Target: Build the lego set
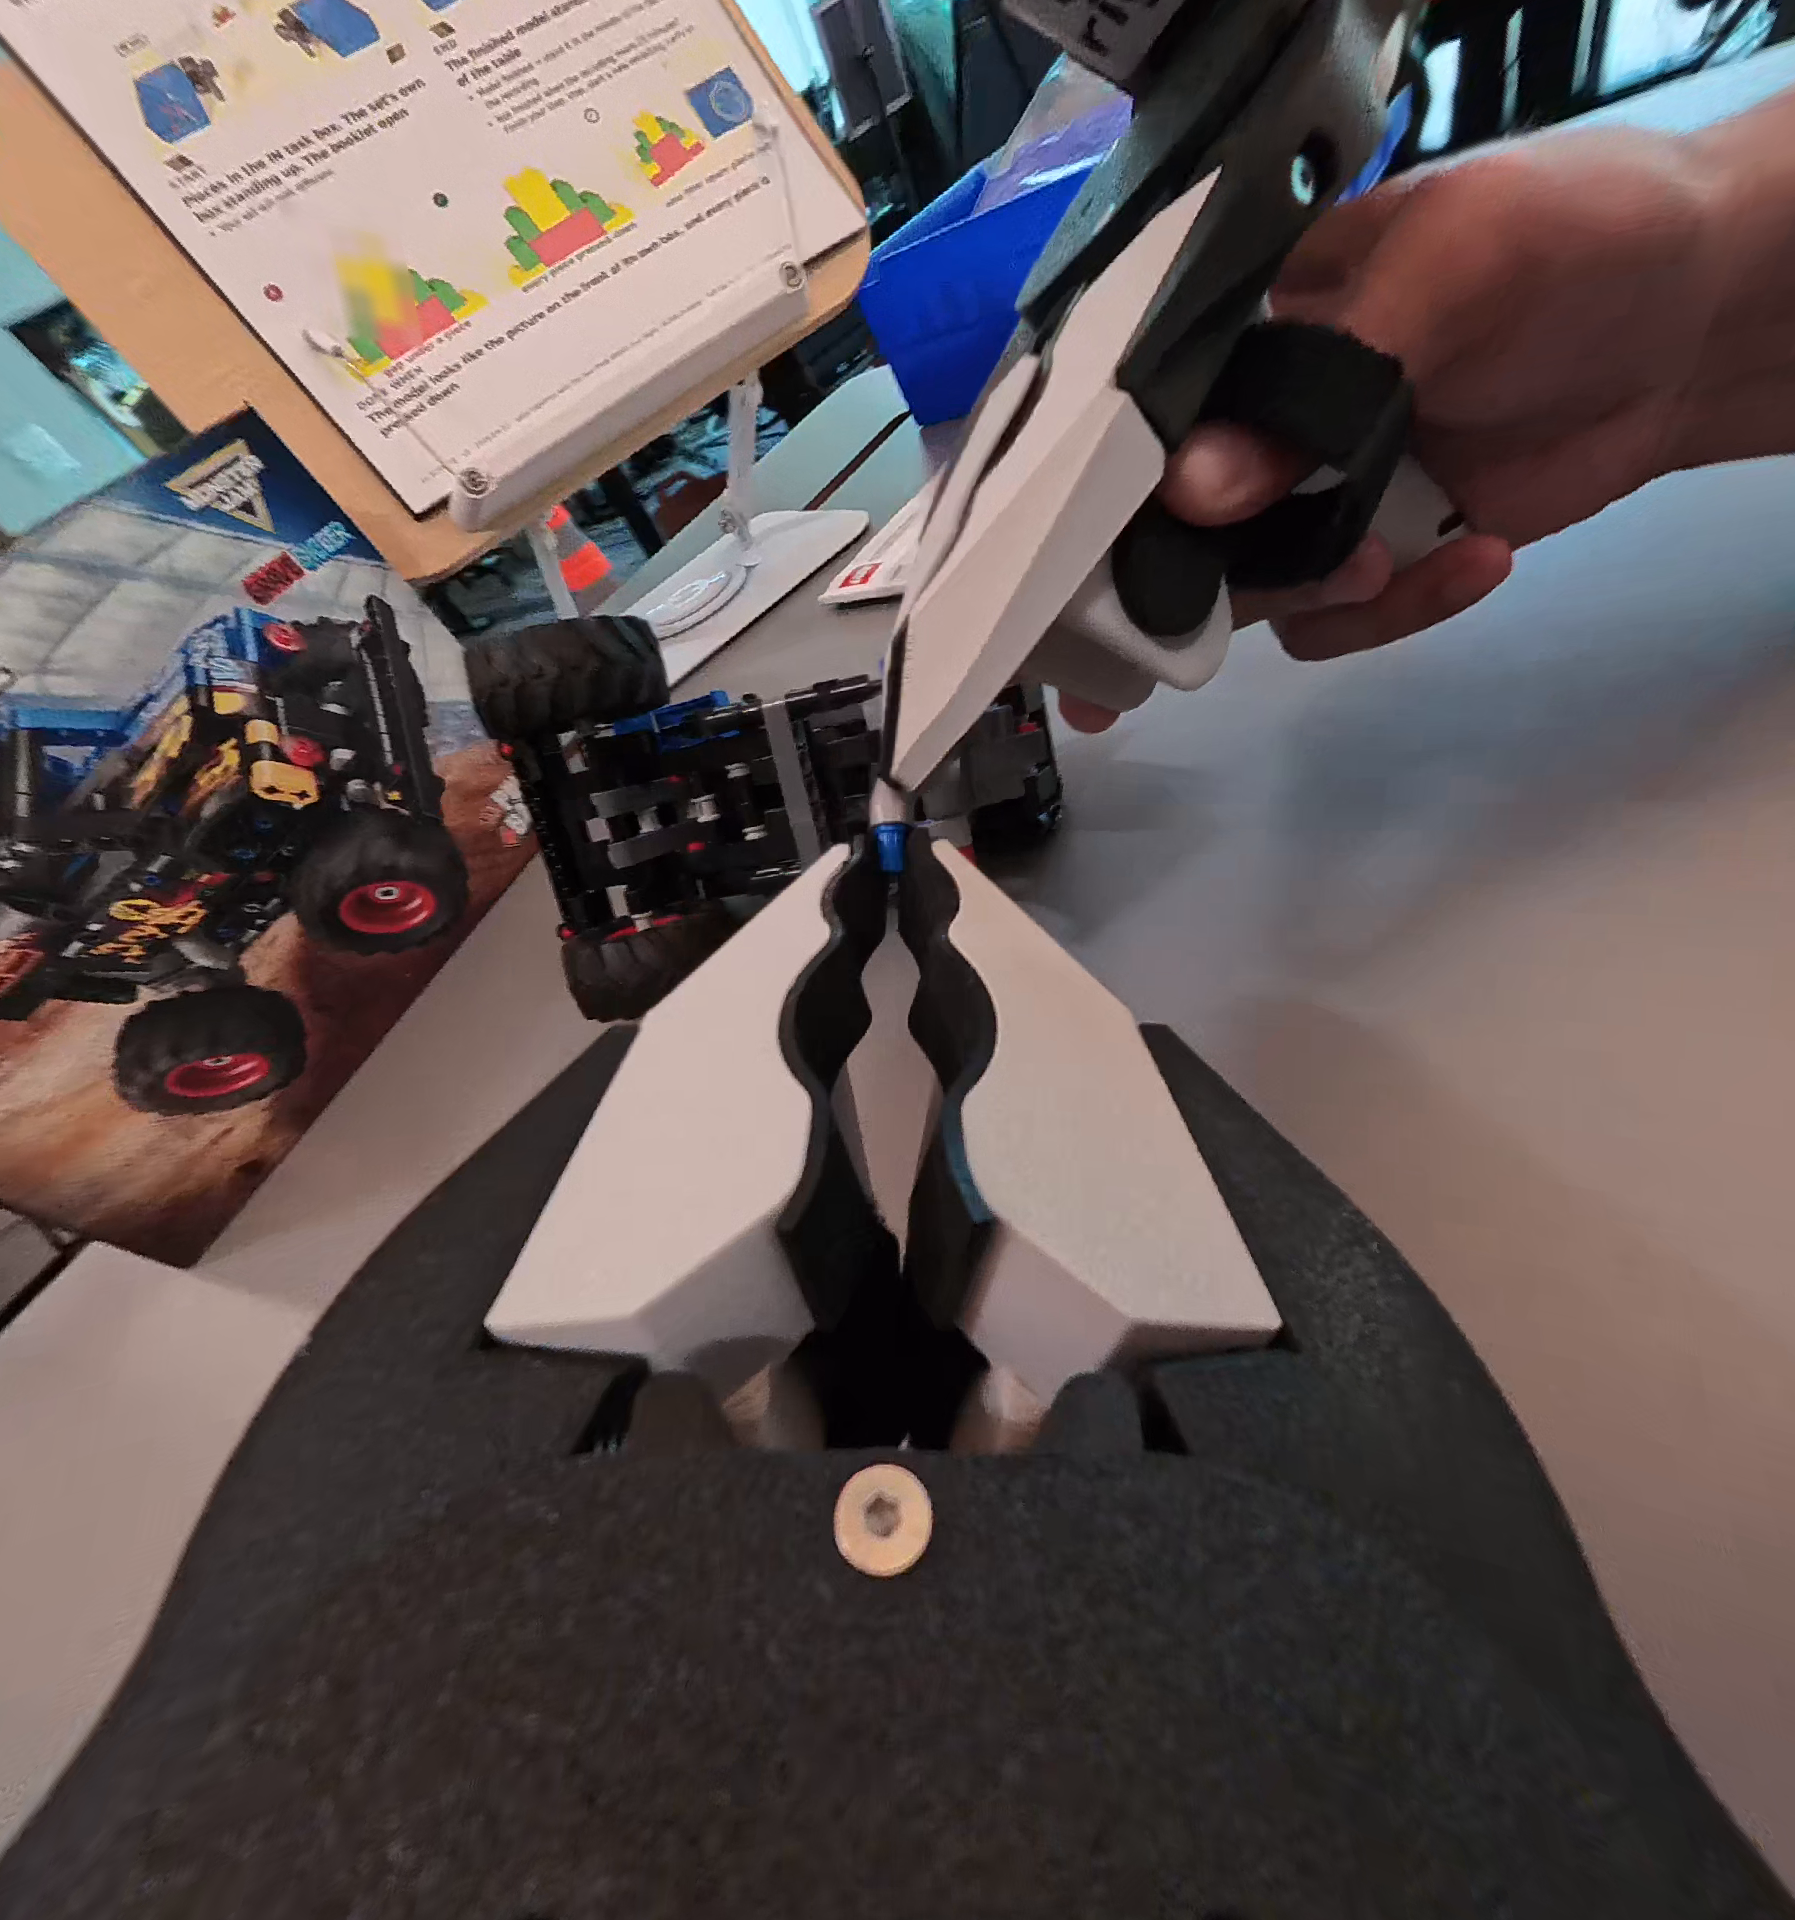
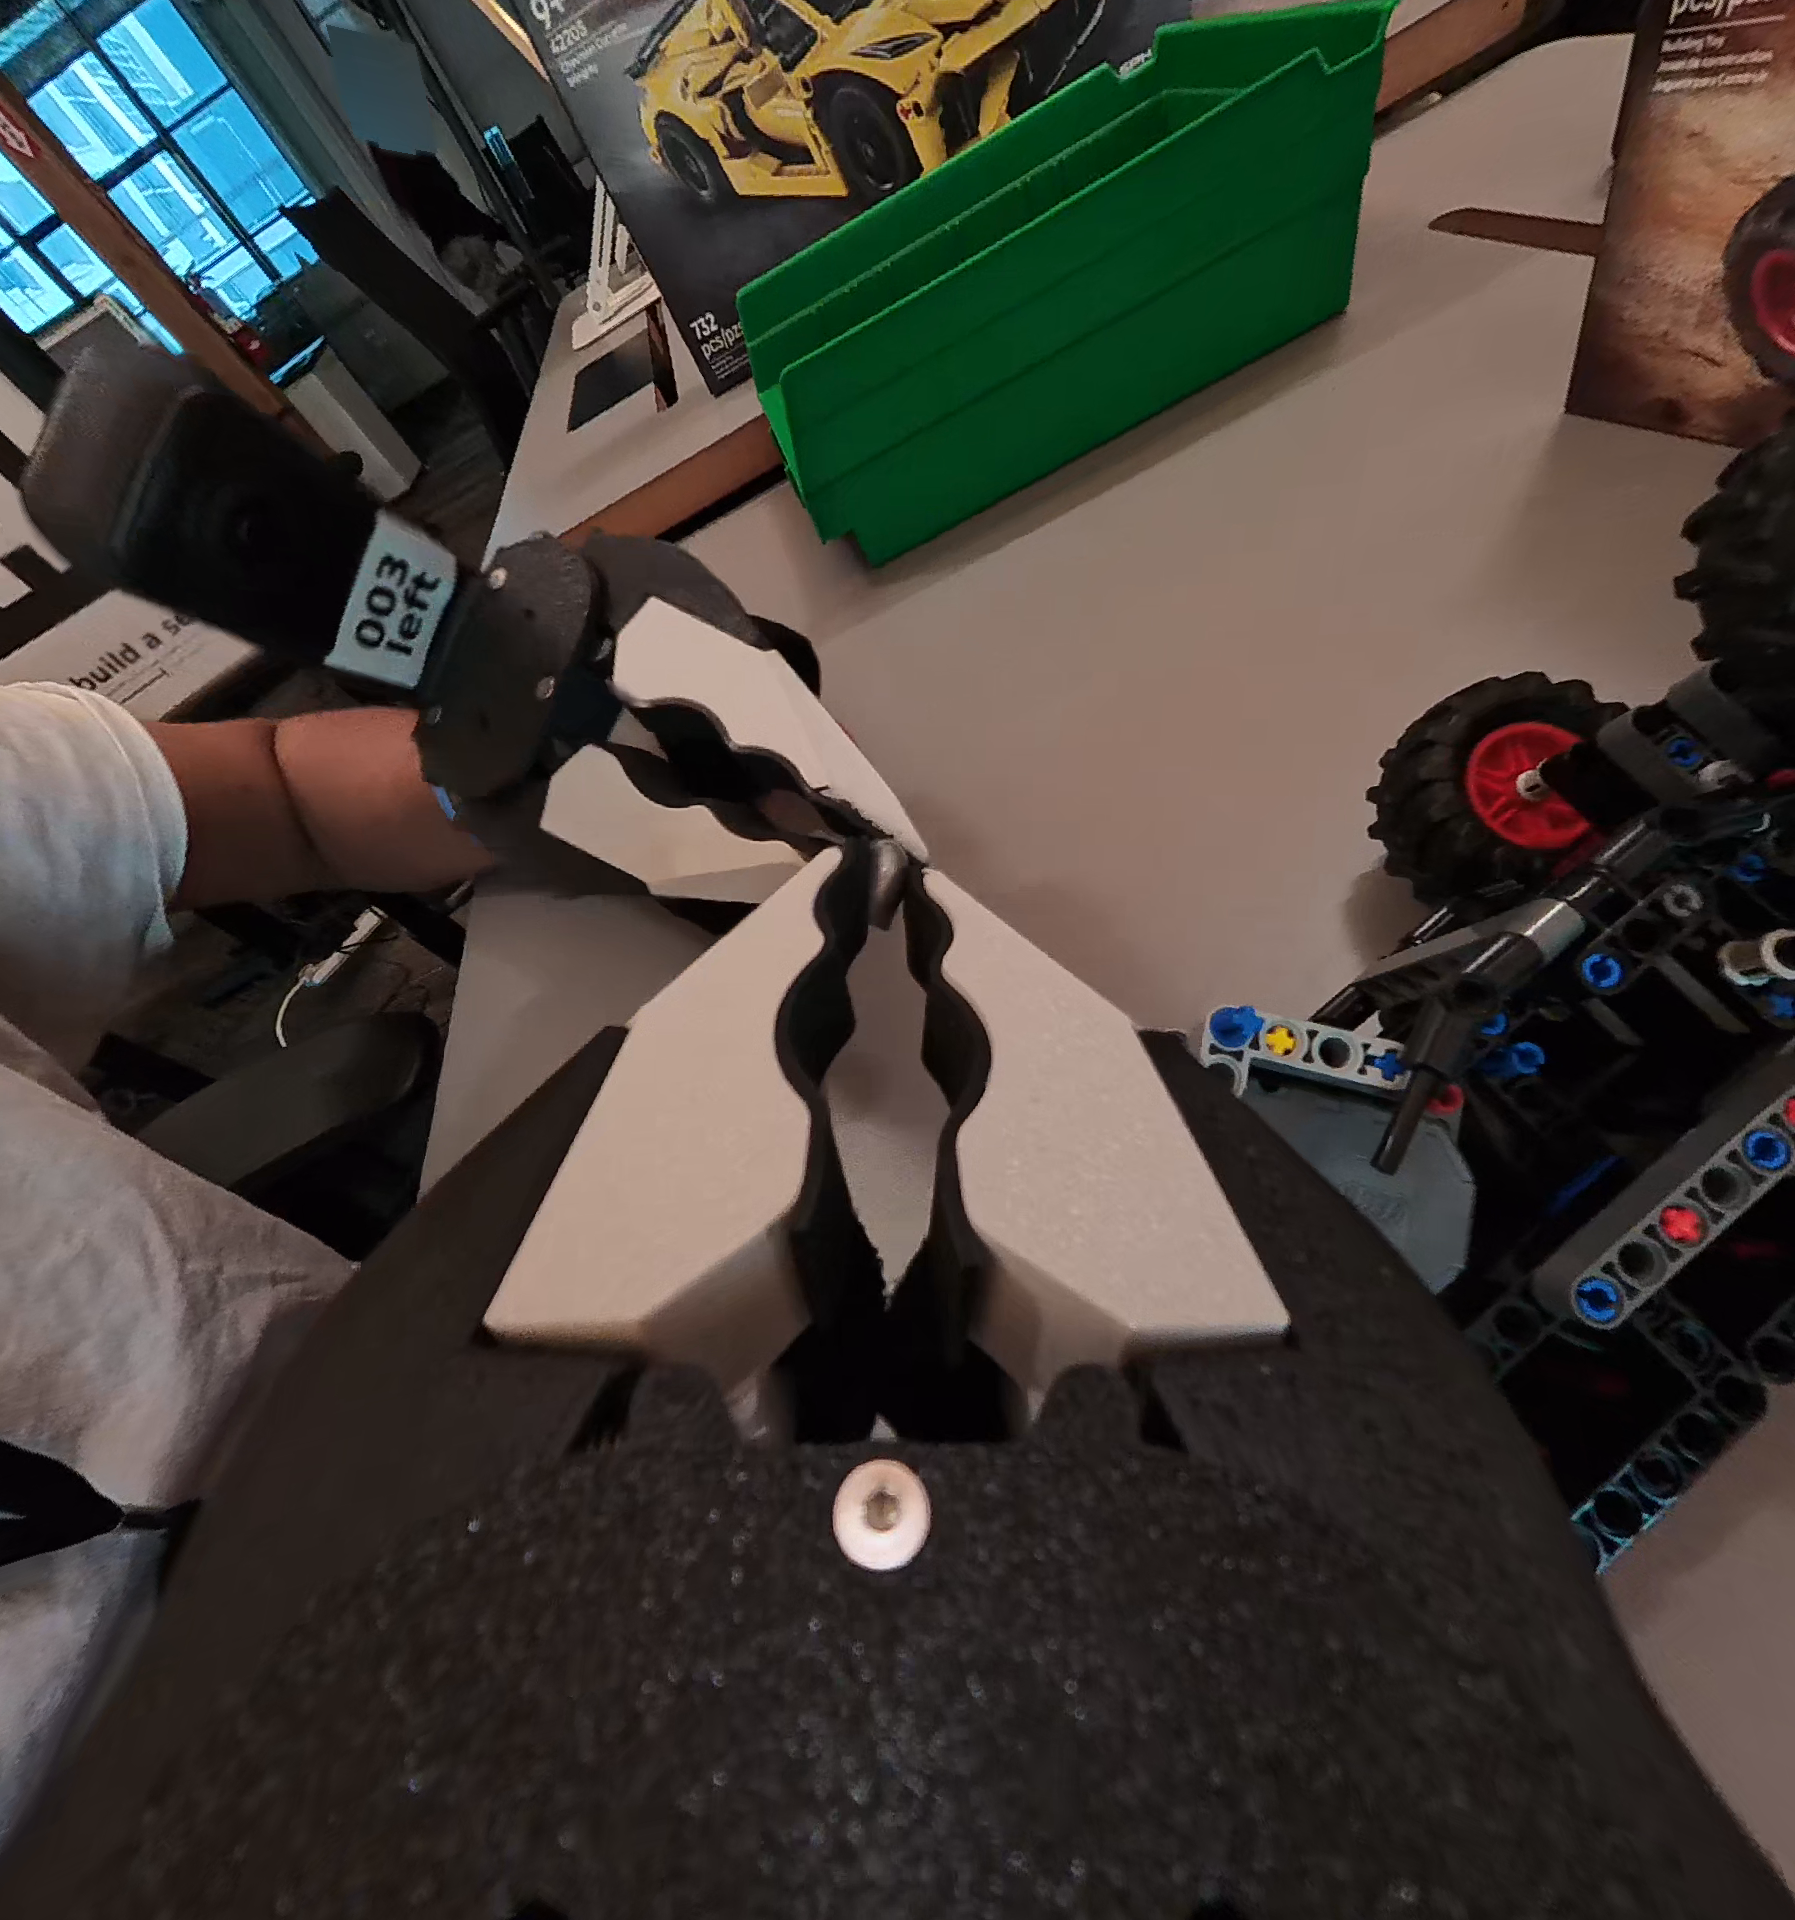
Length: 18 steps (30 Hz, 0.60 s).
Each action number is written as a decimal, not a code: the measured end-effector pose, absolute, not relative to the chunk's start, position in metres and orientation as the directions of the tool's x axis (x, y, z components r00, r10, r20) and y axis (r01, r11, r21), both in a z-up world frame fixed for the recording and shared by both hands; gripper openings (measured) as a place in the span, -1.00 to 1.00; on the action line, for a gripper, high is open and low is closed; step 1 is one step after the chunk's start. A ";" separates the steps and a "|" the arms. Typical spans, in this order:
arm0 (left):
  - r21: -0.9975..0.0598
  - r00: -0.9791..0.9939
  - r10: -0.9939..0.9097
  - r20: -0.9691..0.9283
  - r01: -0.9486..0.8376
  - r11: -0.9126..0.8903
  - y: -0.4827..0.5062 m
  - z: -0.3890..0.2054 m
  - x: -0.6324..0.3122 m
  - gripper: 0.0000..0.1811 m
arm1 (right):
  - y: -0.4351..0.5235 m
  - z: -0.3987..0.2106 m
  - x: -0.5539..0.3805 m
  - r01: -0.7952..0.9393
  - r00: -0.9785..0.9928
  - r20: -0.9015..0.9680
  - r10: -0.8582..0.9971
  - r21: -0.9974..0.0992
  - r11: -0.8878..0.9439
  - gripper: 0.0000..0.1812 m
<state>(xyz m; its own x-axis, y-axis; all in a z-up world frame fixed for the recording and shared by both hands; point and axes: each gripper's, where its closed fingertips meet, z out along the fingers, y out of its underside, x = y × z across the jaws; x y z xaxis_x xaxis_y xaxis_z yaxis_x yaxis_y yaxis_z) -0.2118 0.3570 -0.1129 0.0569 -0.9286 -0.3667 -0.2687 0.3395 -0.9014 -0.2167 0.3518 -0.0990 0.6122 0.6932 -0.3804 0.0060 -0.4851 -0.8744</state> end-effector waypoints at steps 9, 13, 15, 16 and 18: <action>-0.859 0.032 -0.907 -0.420 -0.337 0.385 0.361 -0.127 -0.210 -0.96 | 0.353 -0.104 -0.201 0.470 0.714 0.244 0.657 -0.862 -0.191 -0.80; -0.751 0.054 -0.806 -0.589 -0.404 0.522 0.361 -0.133 -0.206 -0.96 | 0.354 -0.126 -0.206 0.576 0.685 0.312 0.658 -0.785 -0.227 -0.83; -0.701 0.065 -0.756 -0.651 -0.434 0.566 0.365 -0.135 -0.206 -0.96 | 0.357 -0.128 -0.205 0.606 0.685 0.358 0.634 -0.763 -0.225 -0.89; -0.694 0.070 -0.749 -0.658 -0.443 0.568 0.366 -0.135 -0.206 -0.96 | 0.358 -0.130 -0.204 0.615 0.689 0.371 0.622 -0.754 -0.230 -0.89; -0.674 0.077 -0.732 -0.677 -0.463 0.576 0.369 -0.137 -0.206 -0.96 | 0.361 -0.132 -0.203 0.646 0.686 0.417 0.597 -0.727 -0.234 -0.90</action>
<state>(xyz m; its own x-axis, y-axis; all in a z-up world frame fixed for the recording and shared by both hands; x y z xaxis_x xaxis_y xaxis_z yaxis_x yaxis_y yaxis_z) -0.2063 0.3691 -0.1365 0.0765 -0.7318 -0.6772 -0.4628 0.5755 -0.6742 -0.2027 0.3610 -0.1320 0.6856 0.5965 0.4173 0.6457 -0.2336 -0.7270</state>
